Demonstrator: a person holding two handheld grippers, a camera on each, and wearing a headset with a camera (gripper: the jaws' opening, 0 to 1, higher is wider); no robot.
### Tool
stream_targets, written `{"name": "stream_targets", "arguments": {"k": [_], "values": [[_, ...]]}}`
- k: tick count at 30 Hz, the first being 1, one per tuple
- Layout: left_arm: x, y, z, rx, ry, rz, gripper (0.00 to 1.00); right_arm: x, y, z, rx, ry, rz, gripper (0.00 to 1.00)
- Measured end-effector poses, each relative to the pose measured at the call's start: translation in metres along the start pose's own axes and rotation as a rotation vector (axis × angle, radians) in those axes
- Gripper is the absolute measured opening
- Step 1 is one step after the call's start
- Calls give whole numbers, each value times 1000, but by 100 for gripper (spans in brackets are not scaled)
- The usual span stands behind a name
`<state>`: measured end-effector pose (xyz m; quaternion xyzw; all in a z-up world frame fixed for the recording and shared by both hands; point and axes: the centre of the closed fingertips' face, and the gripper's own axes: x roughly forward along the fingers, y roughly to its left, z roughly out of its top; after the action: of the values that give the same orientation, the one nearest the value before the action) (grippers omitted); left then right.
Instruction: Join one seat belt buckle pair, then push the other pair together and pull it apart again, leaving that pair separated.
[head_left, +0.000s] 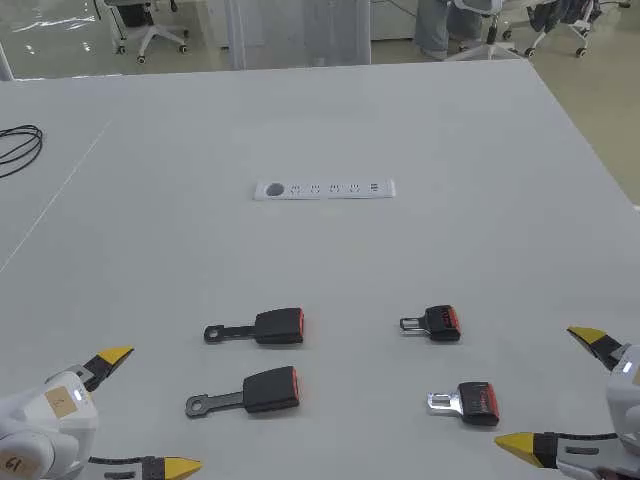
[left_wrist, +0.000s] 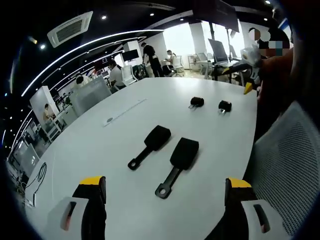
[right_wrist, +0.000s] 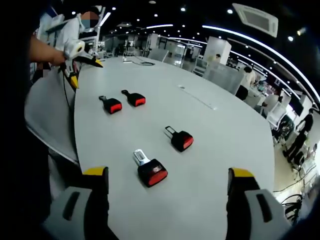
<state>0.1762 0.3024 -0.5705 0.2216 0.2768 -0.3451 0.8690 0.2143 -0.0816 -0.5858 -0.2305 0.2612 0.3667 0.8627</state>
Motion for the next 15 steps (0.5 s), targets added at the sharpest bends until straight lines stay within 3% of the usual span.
{"name": "stream_targets", "arguments": {"k": [15], "values": [[2, 1, 0, 6, -3, -4, 100, -2, 0, 1, -7, -1, 1, 99]]}}
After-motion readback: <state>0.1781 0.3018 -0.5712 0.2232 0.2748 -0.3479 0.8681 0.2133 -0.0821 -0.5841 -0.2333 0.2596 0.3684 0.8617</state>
